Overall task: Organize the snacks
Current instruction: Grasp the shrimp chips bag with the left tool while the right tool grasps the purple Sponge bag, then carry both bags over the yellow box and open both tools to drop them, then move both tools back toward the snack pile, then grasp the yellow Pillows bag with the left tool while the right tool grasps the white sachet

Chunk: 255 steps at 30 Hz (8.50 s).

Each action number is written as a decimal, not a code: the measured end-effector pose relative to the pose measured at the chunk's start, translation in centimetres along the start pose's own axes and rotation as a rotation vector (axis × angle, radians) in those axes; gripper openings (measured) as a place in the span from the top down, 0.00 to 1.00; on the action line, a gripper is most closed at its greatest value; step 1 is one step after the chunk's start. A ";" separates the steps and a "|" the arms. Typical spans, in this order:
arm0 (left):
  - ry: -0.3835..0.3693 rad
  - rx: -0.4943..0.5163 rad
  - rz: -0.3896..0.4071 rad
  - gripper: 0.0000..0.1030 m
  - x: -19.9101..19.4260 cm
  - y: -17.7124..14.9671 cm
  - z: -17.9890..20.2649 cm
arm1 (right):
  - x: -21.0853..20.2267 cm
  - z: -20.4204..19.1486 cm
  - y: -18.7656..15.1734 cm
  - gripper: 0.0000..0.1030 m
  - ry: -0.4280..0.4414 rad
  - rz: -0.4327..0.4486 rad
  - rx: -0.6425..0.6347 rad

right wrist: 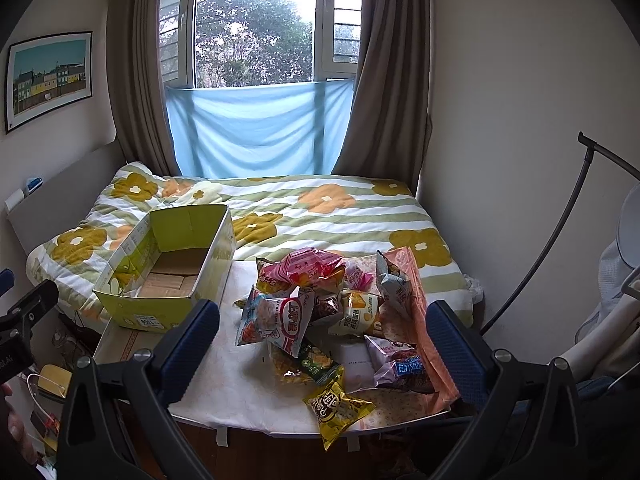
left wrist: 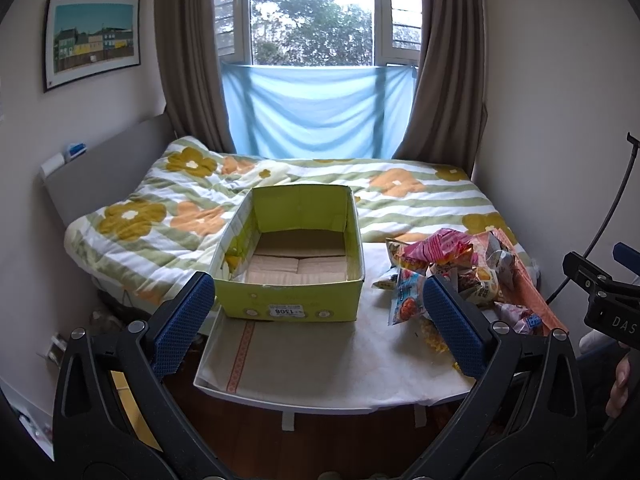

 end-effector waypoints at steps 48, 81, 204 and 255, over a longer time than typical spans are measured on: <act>-0.075 0.193 -0.516 0.00 29.3 -8.0 18.9 | 24.8 13.6 -13.1 0.00 0.290 -0.626 0.240; -0.120 0.132 -0.606 0.28 32.5 -9.5 17.9 | 28.2 15.6 -13.1 0.40 0.259 -0.682 0.160; -0.339 0.207 -0.346 0.00 23.1 5.4 -7.4 | 17.7 -9.4 6.6 0.00 0.129 -0.260 -0.041; -0.209 -0.255 -0.970 0.45 22.6 -21.8 21.0 | 30.3 9.2 -12.9 0.16 0.353 -0.639 -0.057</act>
Point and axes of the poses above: each gripper's, at about its wrist camera, not at the fingertips, and x roughly the way its jaws point, z to its right, y to its top, the point moved 3 cm from there along x, roughly the way its jaws point, and after that the axes turned 4 degrees about -x, right-handed, at the moved point
